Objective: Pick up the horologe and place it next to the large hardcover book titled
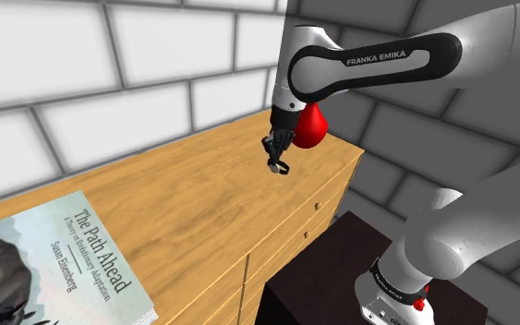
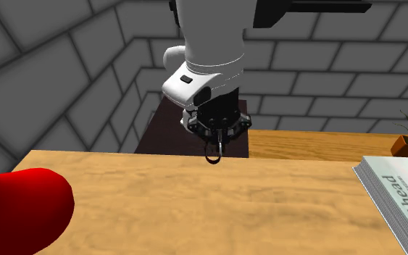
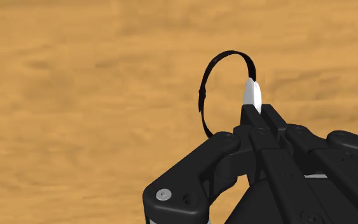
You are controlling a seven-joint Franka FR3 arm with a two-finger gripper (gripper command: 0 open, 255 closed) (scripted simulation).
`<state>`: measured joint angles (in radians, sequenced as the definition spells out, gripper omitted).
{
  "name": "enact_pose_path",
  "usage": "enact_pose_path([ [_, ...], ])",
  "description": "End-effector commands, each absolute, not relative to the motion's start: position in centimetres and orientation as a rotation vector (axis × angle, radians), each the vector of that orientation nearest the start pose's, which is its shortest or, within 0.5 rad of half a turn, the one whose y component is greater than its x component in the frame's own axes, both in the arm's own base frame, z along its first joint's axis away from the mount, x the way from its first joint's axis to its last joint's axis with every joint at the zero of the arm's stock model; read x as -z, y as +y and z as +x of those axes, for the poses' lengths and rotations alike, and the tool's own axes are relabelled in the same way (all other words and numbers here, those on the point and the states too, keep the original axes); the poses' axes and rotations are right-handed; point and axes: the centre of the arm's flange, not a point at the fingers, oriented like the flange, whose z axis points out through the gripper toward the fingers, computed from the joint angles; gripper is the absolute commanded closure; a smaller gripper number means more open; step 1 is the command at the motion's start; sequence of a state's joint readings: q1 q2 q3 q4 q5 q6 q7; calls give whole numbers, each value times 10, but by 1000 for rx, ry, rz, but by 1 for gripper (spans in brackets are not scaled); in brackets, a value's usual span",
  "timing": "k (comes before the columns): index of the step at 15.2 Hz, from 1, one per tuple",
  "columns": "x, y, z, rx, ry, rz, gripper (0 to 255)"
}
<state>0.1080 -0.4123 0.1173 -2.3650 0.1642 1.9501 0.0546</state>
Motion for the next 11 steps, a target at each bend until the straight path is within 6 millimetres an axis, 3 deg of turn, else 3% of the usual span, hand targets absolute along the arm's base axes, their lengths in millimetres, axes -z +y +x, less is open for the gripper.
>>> enact_pose_path([
  [1,-483,128,412,-28,-151,-3034,255],
  [11,-483,259,428,-28,-151,-3034,255],
])
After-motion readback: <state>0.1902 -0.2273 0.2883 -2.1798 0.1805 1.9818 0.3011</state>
